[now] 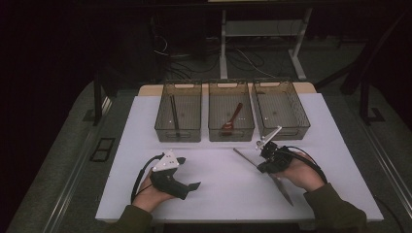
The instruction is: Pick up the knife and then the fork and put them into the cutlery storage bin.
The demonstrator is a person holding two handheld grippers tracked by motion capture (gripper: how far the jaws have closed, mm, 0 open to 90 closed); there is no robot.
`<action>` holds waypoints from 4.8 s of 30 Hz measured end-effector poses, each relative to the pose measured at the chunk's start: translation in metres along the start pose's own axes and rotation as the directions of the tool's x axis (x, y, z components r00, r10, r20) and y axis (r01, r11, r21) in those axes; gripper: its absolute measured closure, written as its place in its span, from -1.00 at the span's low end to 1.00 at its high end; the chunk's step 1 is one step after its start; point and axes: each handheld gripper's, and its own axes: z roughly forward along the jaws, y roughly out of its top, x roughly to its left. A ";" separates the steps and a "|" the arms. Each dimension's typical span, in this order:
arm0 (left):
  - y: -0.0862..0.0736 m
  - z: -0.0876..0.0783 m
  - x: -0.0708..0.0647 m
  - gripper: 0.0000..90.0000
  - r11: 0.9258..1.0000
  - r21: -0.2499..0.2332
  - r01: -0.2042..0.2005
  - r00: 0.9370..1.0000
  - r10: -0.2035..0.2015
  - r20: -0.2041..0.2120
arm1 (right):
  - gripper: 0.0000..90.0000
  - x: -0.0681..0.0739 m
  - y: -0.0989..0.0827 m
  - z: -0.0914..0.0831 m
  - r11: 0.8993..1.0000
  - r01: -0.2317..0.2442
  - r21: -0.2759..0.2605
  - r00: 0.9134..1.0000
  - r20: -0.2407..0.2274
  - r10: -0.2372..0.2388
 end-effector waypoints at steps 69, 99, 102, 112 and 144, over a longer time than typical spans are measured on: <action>0.000 -0.004 0.003 -1.00 1.000 -0.030 -0.003 1.000 0.003 -0.002 | 0.92 -0.135 0.007 -0.106 0.873 -0.147 -0.465 0.934 0.225 0.276; 0.000 -0.003 0.002 -1.00 0.999 -0.032 -0.002 1.000 0.002 0.005 | 0.91 -0.188 0.020 -0.051 0.919 -0.197 -0.342 0.909 0.288 0.302; 0.000 -0.003 0.002 -1.00 1.000 -0.031 -0.002 1.000 0.003 0.006 | 0.91 -0.188 0.019 -0.044 0.925 -0.203 -0.322 0.909 0.289 0.300; 0.000 -0.002 0.001 -1.00 1.000 -0.020 -0.008 1.000 0.008 0.004 | 0.45 -0.188 0.015 -0.038 0.909 -0.226 -0.349 0.909 0.260 0.326; 0.001 -0.003 0.000 -1.00 1.000 -0.024 -0.011 1.000 0.011 0.006 | -0.20 -0.104 -0.020 -0.098 0.855 -0.198 -0.480 0.955 0.100 0.277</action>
